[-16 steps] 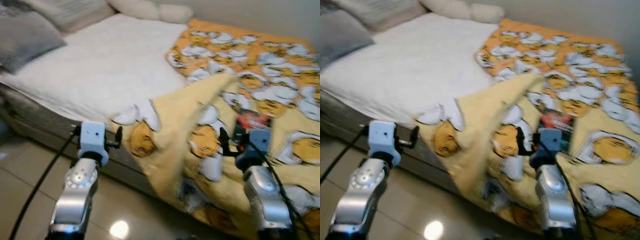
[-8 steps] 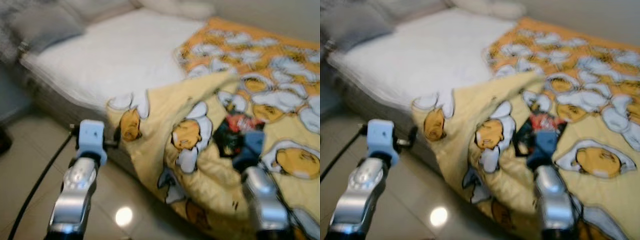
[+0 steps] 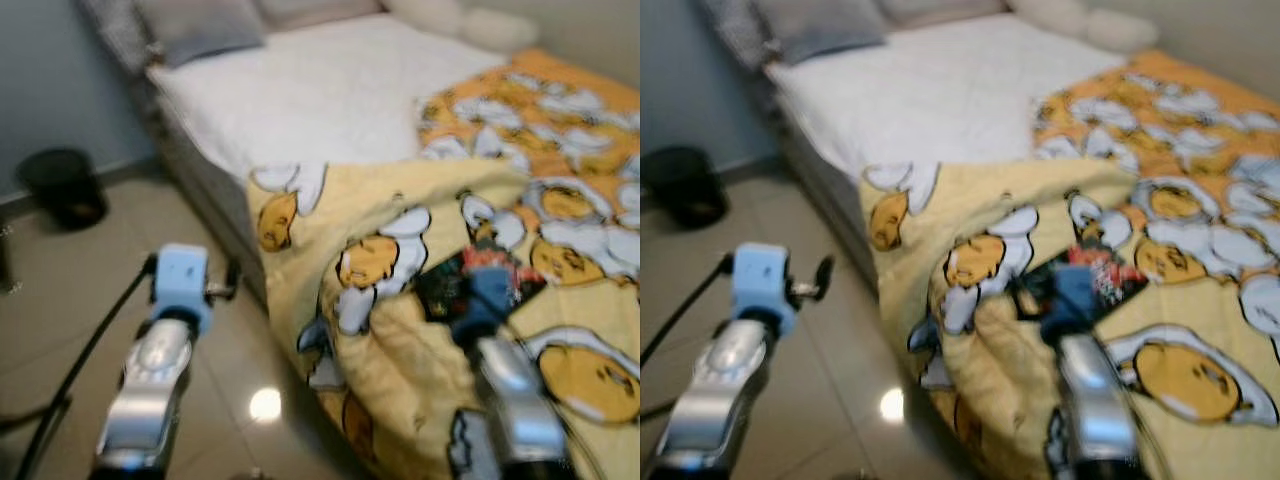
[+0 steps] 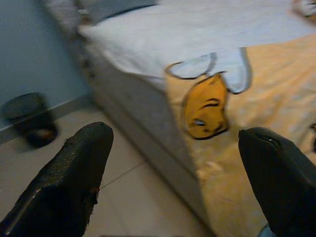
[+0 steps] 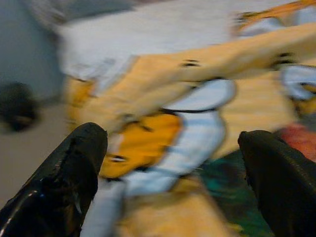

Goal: Clean up the room

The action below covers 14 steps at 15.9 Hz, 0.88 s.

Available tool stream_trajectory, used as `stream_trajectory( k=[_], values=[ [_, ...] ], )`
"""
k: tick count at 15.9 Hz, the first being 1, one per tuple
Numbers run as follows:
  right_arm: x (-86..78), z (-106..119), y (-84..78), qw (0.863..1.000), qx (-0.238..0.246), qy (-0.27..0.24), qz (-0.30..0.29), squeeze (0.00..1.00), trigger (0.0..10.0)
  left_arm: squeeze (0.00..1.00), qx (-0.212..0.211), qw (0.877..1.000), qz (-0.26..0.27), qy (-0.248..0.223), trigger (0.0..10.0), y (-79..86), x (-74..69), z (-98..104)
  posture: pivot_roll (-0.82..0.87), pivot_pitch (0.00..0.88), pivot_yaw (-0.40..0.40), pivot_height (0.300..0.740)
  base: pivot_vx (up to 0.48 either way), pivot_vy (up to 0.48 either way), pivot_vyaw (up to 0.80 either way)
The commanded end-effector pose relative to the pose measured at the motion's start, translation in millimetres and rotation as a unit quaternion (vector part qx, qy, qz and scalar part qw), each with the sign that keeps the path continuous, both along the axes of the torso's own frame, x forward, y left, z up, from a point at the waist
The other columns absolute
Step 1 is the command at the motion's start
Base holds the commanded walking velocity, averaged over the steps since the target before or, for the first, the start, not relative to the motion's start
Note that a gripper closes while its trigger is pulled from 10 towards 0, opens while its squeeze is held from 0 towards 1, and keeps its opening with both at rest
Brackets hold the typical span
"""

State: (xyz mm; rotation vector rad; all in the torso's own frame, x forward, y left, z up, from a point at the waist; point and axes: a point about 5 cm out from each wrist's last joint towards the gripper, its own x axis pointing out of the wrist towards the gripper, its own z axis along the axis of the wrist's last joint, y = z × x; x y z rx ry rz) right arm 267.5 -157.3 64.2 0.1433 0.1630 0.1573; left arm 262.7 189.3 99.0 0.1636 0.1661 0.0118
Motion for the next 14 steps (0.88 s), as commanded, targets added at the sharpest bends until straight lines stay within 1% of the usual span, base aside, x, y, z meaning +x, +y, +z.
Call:
stream_trajectory(
  k=[1,3,6,7,8,9,10,11,12,13,14],
  values=[
    [-1.6,3.5,-7.7,1.000,0.008,0.001,-0.002,1.00,10.0,0.97,-0.009,1.000,-0.009,-0.007,10.0,-6.2,2.6,4.2,-0.02,0.000,0.016,0.740,0.000,0.000,0.00],
    [-2.7,3.5,-5.1,1.000,0.003,0.002,0.006,1.00,10.0,0.96,-0.011,1.000,-0.026,-0.006,10.0,-9.2,2.0,3.9,-0.01,0.000,0.015,0.740,0.000,0.000,0.00],
    [-3.5,3.5,-4.1,1.000,0.001,0.001,0.007,1.00,10.0,0.96,0.002,0.997,-0.083,-0.006,10.0,-20.7,-1.0,3.1,-0.02,0.000,0.016,0.740,0.000,0.000,0.00],
    [-5.6,4.5,-3.6,1.000,0.005,0.004,0.002,1.00,10.0,0.96,0.012,0.993,-0.117,-0.005,10.0,-26.6,-3.5,5.3,-0.02,0.000,0.014,0.740,0.000,0.000,0.00],
    [-7.7,5.4,-3.9,1.000,0.008,0.007,-0.004,1.00,10.0,0.96,0.019,0.991,-0.131,-0.005,10.0,-28.5,-5.5,6.6,-0.02,0.000,0.012,0.740,0.000,0.000,0.00],
    [-9.6,5.8,-5.6,1.000,0.015,0.016,-0.017,1.00,10.0,0.96,0.014,0.990,-0.143,-0.003,10.0,-29.6,-8.6,7.6,-0.02,0.000,0.012,0.740,0.000,0.000,0.00],
    [-10.4,4.5,-11.1,0.998,0.022,0.027,-0.042,1.00,10.0,0.96,0.016,0.989,-0.148,0.001,10.0,-28.4,-12.7,8.3,-0.02,0.000,0.008,0.740,0.000,0.000,0.00],
    [-10.4,4.5,-11.1,0.998,0.022,0.027,-0.042,1.00,10.0,0.96,0.016,0.989,-0.148,0.001,10.0,-28.4,-12.7,8.3,-0.02,0.000,0.008,0.740,0.000,0.000,0.00],
    [-10.2,2.0,-18.1,0.997,0.025,0.039,-0.065,1.00,10.0,0.96,0.011,0.991,-0.133,0.003,10.0,-23.9,-15.8,6.4,-0.02,0.000,0.002,0.740,0.000,0.000,0.00],
    [-10.4,1.8,-18.6,0.997,0.024,0.041,-0.065,1.00,10.0,0.95,0.011,0.992,-0.127,0.003,10.0,-22.7,-16.4,6.0,-0.02,0.000,0.001,0.740,0.000,0.000,0.00],
    [-10.3,-1.3,-18.4,0.997,0.022,0.046,-0.061,0.36,10.0,0.83,0.013,0.993,-0.117,0.004,10.0,-20.7,-17.2,5.6,-0.01,0.000,-0.006,0.740,0.000,0.000,0.00]
  ],
)
